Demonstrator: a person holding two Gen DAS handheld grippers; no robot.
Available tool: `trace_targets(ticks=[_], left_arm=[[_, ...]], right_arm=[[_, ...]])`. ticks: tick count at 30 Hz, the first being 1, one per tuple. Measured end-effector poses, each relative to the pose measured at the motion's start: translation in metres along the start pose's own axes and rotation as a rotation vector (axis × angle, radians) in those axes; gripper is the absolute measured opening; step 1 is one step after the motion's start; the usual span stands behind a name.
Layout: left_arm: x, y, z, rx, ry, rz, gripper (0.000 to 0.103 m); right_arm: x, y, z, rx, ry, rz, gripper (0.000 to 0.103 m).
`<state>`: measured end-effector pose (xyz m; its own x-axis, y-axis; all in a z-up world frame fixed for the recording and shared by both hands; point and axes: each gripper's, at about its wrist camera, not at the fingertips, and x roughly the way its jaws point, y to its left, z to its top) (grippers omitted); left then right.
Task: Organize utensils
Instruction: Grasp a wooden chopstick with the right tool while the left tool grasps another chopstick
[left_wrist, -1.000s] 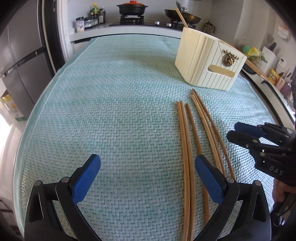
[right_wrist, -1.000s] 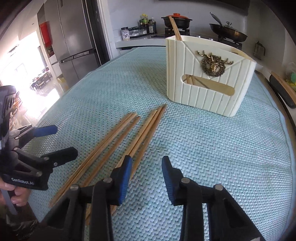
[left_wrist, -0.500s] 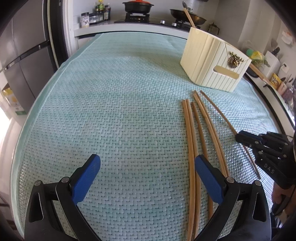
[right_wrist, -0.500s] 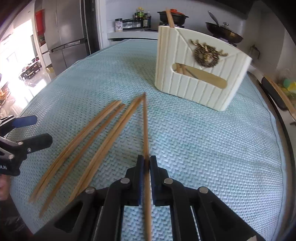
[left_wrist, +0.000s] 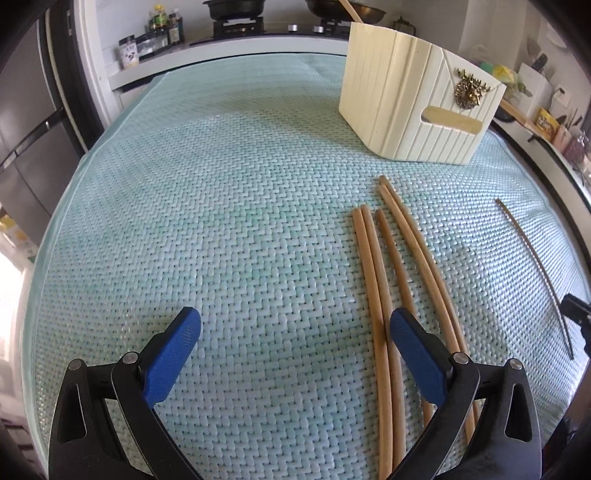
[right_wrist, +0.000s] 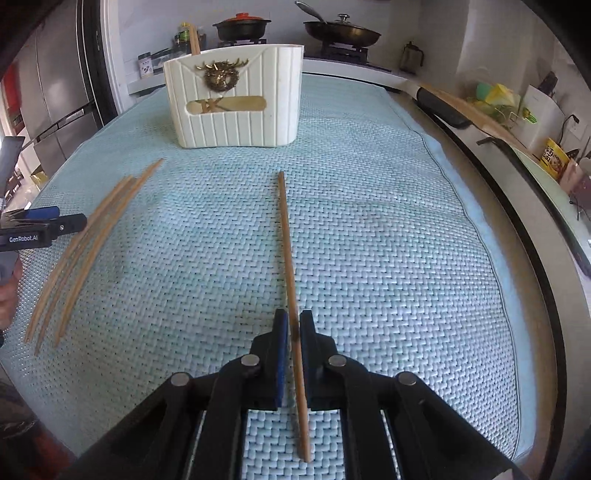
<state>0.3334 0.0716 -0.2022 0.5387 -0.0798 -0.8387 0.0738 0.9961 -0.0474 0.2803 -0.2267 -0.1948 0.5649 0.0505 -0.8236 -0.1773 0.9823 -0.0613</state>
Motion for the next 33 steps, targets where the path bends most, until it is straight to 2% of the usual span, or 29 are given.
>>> trace_targets(ticks=[4,14,17,21,22,23,25,33], left_arm=[[0.003,0.004,0.005,-0.025,0.010,-0.003,0.102],[0.007,0.014,0.011,-0.032,0.019,0.013,0.102],[0.010,0.010,0.010,-0.002,0.025,0.044,0.102],[0.011,0.005,0.010,0.016,0.023,0.042,0.102],[0.012,0.006,0.011,0.013,0.023,0.042,0.102],[0.012,0.007,0.012,0.010,0.023,0.044,0.102],[0.012,0.008,0.014,0.007,0.026,0.044,0.102],[0.018,0.014,0.022,0.039,0.072,0.033,0.103]], right_arm=[[-0.007,-0.003,0.000,0.010,-0.032,0.013,0.008],[-0.006,-0.003,0.006,0.029,-0.047,0.031,0.008],[-0.007,-0.005,0.004,0.037,-0.048,0.029,0.009],[-0.007,-0.009,0.004,0.041,-0.046,0.034,0.009],[-0.007,-0.010,0.005,0.041,-0.045,0.042,0.013],[-0.006,-0.013,0.006,0.044,-0.043,0.058,0.029],[-0.004,-0.021,0.011,0.066,-0.043,0.099,0.049],[0.033,-0.024,0.046,-0.031,0.039,0.141,0.049]])
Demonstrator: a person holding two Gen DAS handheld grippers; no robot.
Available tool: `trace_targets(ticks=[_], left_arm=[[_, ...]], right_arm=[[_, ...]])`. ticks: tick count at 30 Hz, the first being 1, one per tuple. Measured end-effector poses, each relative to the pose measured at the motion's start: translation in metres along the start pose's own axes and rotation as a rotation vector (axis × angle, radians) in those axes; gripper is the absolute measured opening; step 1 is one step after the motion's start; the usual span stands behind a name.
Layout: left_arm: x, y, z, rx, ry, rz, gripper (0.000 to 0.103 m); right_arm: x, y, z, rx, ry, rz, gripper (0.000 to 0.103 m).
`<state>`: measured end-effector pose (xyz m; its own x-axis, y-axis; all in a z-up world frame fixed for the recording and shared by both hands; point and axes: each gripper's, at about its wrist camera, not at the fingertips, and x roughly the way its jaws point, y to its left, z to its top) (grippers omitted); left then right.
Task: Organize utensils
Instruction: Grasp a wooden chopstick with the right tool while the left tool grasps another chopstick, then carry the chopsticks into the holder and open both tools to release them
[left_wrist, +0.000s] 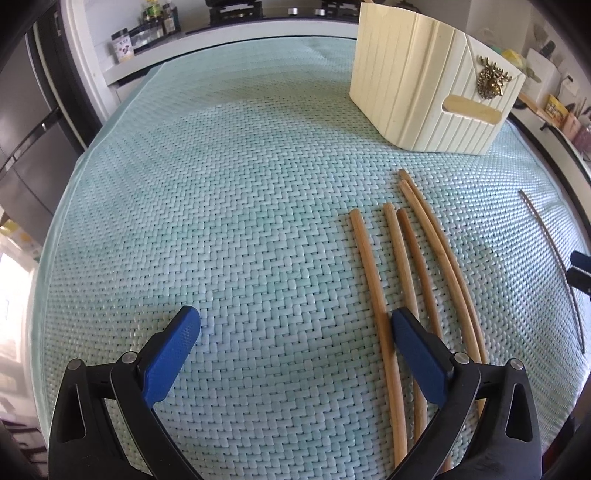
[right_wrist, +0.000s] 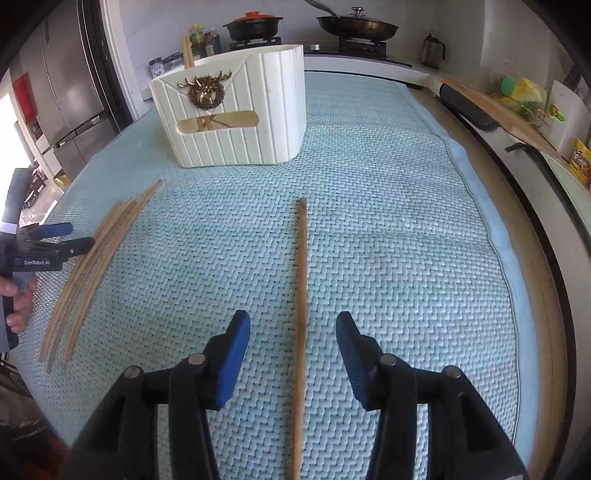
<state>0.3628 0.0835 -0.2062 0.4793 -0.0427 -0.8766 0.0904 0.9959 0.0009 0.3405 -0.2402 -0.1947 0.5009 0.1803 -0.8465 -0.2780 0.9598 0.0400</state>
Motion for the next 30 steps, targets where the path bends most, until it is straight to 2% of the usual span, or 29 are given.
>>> trace_targets(ticks=[3,6,8,9,12,13,14,16,17,20,24,30], left_arm=[[0.004,-0.003,0.006,0.015,0.012,-0.013,0.102],[0.005,-0.009,0.015,0.053,0.017,-0.033,0.094],[0.005,-0.012,0.023,0.075,0.025,-0.053,0.076],[0.006,-0.013,0.028,0.083,0.033,-0.061,0.072],[0.008,-0.016,0.040,0.097,0.058,-0.078,0.049],[0.008,-0.017,0.042,0.104,0.066,-0.087,0.037],[0.009,-0.018,0.044,0.109,0.073,-0.093,0.030],[0.010,-0.022,0.046,0.117,0.083,-0.106,0.018],[0.010,-0.024,0.046,0.121,0.080,-0.106,0.011],[0.011,-0.027,0.046,0.106,0.064,-0.126,0.005],[0.002,-0.024,0.045,0.073,0.026,-0.136,0.004],[-0.056,-0.018,0.042,0.023,-0.108,-0.161,0.004]], right_arm=[[0.023,0.003,0.020,-0.045,0.042,-0.006,0.048],[0.038,0.004,0.043,-0.066,0.063,-0.007,0.036],[0.047,0.006,0.059,-0.081,0.089,0.007,0.034],[0.051,0.007,0.066,-0.094,0.101,0.012,0.034],[0.062,0.008,0.084,-0.107,0.133,0.015,0.030],[0.065,0.008,0.089,-0.115,0.141,0.006,0.021],[0.067,0.008,0.092,-0.114,0.151,0.013,0.014],[0.069,0.007,0.096,-0.110,0.165,0.026,0.007],[0.071,0.008,0.097,-0.117,0.168,0.025,0.007],[0.071,0.008,0.099,-0.111,0.157,0.036,0.006],[0.058,-0.004,0.102,-0.047,0.094,0.098,0.006],[-0.003,-0.005,0.101,-0.005,-0.069,0.198,0.006]])
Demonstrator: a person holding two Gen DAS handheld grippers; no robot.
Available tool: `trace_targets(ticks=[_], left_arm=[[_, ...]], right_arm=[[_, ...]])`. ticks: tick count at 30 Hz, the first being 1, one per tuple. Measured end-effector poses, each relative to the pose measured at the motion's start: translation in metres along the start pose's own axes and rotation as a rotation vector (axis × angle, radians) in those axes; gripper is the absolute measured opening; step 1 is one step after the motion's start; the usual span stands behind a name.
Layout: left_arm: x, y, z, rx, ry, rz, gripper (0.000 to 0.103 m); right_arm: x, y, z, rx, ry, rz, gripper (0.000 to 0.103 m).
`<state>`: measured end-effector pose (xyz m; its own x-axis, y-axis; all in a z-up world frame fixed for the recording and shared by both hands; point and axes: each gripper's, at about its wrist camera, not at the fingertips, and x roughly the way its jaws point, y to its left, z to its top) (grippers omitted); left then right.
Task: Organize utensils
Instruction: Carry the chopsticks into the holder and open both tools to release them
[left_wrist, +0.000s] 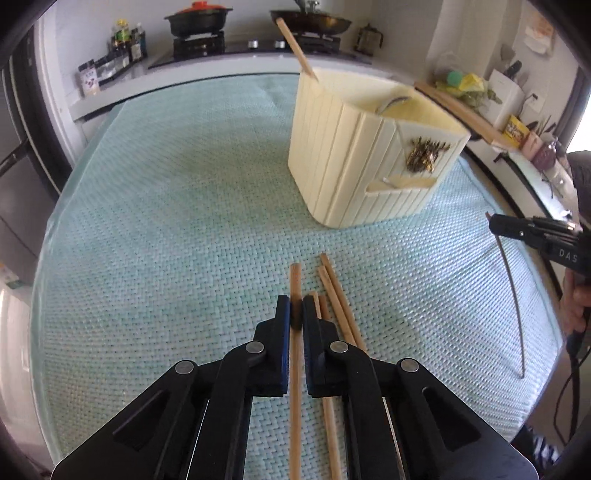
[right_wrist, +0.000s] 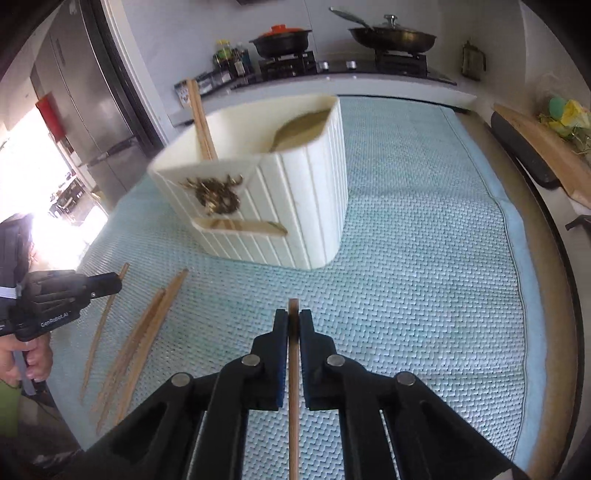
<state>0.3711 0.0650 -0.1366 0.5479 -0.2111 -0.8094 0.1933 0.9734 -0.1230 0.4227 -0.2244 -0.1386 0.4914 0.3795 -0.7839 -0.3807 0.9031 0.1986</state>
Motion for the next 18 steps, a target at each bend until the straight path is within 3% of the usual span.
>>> trace_targets(ticks=[10,18], left_arm=[[-0.101,-0.016,0.003,-0.009,-0.238,-0.054,0.004],[-0.138,-0.025,0.003,-0.016,-0.353,-0.078,0.004]], right_arm=[[-0.116,0.041,-0.013,-0.054,-0.267,0.067,0.006],[-0.161,0.057,-0.028,-0.075,-0.394,0.060,0.006]])
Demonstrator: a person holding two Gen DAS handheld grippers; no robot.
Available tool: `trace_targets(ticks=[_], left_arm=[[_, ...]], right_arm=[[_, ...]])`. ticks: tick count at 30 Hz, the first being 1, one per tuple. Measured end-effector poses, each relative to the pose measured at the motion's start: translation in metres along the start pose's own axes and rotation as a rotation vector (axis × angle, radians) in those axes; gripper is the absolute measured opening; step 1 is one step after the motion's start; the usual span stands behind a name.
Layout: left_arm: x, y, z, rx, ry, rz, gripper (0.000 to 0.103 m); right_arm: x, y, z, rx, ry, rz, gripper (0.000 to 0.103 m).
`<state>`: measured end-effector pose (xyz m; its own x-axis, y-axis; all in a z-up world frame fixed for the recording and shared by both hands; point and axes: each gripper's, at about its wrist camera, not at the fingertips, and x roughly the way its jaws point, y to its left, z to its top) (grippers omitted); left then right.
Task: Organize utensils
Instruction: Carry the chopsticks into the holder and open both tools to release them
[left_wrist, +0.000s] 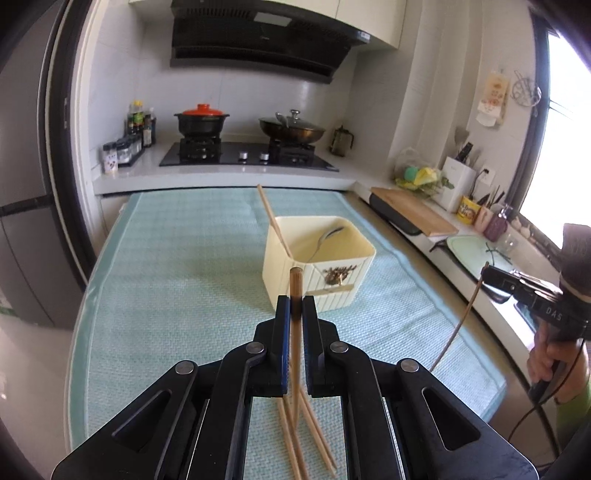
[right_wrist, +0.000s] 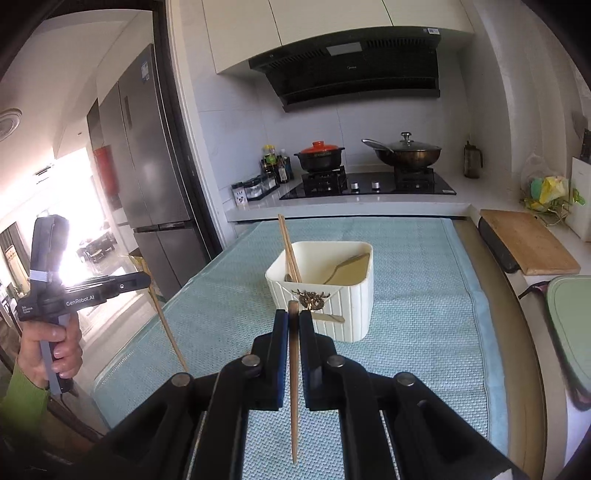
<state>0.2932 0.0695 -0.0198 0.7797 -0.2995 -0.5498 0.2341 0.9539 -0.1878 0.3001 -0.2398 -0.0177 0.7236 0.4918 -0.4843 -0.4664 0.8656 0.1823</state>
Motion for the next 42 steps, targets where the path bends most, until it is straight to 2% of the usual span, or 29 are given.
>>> trace_targets(ticks=[14,20,26,32,36,39,42], left_arm=[[-0.014,-0.009,0.013,-0.014,-0.065,-0.017,0.004],[-0.016,-0.011,0.039,-0.015,-0.108,-0.023,0.004],[-0.013,-0.014,0.083,-0.015,-0.179,-0.024,0.004],[0.006,-0.018,0.132,-0.031,-0.251,-0.013,0.004],[0.034,-0.017,0.150,-0.051,-0.265,0.010,0.004],[0.063,-0.013,0.152,-0.073,-0.236,0.022,0.004],[0.095,-0.007,0.146,-0.099,-0.178,0.034,0.004]], right_arm=[[-0.027,0.010,0.016,-0.026,-0.099,-0.016,0.006],[-0.031,0.013,0.042,-0.057,-0.153,-0.023,0.006],[-0.025,0.017,0.086,-0.102,-0.215,-0.030,0.006],[-0.003,0.021,0.136,-0.146,-0.285,-0.049,0.006],[0.026,0.019,0.161,-0.160,-0.310,-0.057,0.006],[0.057,0.014,0.168,-0.163,-0.280,-0.051,0.006],[0.100,0.006,0.162,-0.156,-0.196,-0.028,0.006]])
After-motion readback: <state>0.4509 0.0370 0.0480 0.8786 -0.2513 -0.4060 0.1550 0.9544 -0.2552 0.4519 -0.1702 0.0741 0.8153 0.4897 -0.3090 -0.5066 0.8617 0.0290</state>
